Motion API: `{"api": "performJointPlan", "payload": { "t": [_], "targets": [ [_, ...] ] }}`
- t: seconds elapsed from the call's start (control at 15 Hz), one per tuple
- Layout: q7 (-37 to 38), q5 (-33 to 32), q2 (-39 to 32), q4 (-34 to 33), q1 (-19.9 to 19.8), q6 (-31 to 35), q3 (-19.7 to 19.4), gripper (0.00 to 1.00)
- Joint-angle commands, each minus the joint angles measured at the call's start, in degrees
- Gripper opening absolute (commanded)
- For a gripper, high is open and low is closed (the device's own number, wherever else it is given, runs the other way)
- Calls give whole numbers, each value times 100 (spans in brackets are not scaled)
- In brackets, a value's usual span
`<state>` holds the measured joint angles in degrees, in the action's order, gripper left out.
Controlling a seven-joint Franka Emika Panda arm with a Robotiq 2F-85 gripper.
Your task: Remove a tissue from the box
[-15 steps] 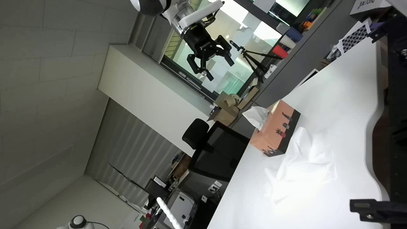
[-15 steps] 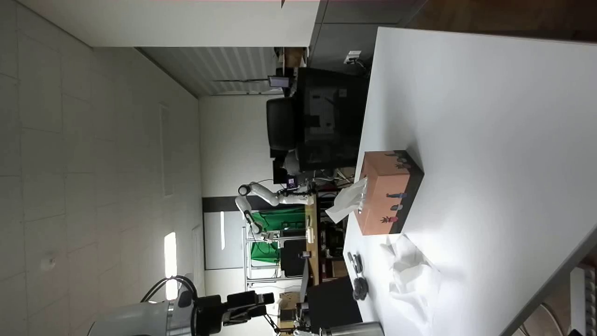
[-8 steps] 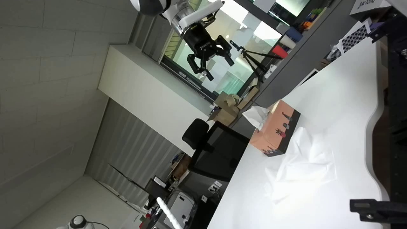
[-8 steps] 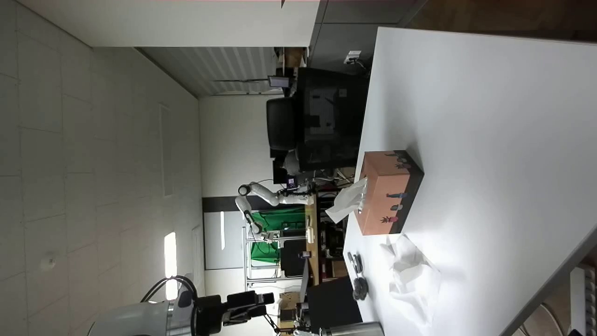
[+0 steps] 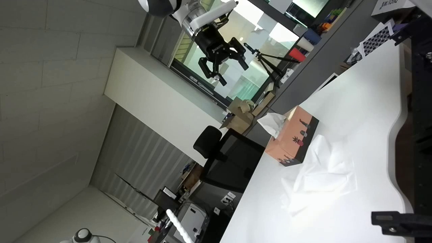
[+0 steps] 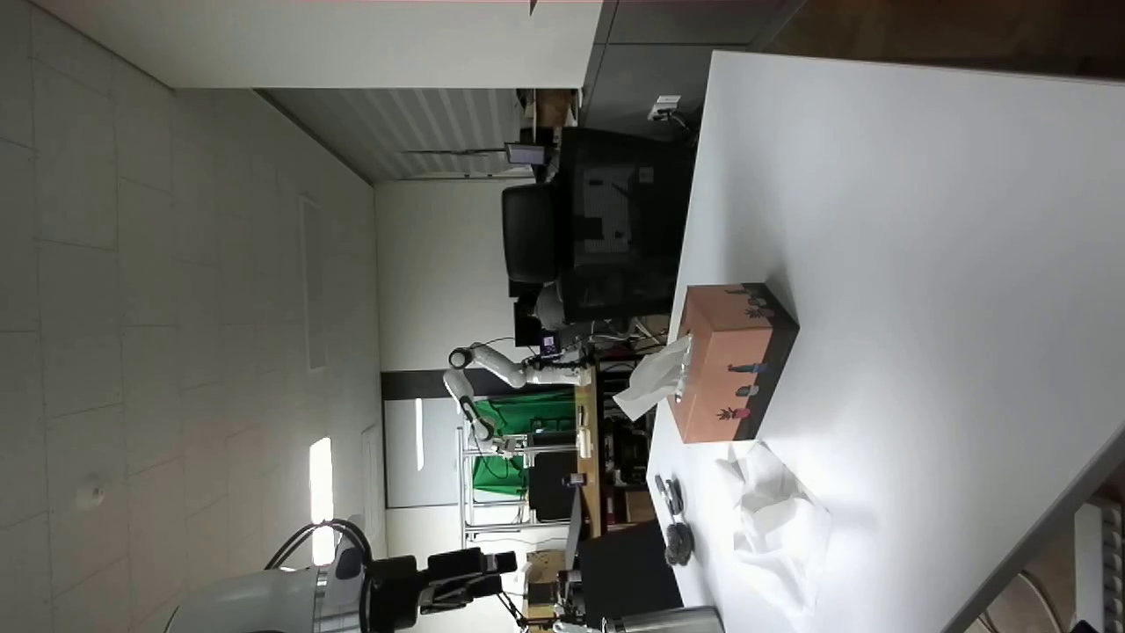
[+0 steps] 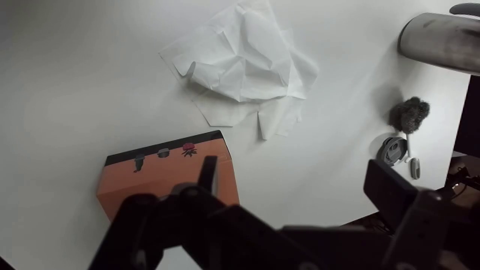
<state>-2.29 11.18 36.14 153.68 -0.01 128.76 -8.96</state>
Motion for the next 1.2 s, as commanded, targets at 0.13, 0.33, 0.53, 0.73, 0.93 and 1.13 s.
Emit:
{"api": "performJointPlan", "payload": {
  "t": [0.13, 0.33, 0.53, 0.73, 0.93, 1.13],
  "targets": [
    [-44, 56, -7, -15, -82, -28, 76, 100],
    [99, -12, -219, -65, -164, 257, 149, 100],
    [102, 14, -974, -331, -246, 990, 90, 100],
    [329, -11, -1838, -601, -423, 1896, 105, 100],
    [809, -56, -2841, -1054, -630, 2612, 140, 100],
    [1678, -188, -3820, -1690, -800, 3068, 188, 100]
  ]
}}
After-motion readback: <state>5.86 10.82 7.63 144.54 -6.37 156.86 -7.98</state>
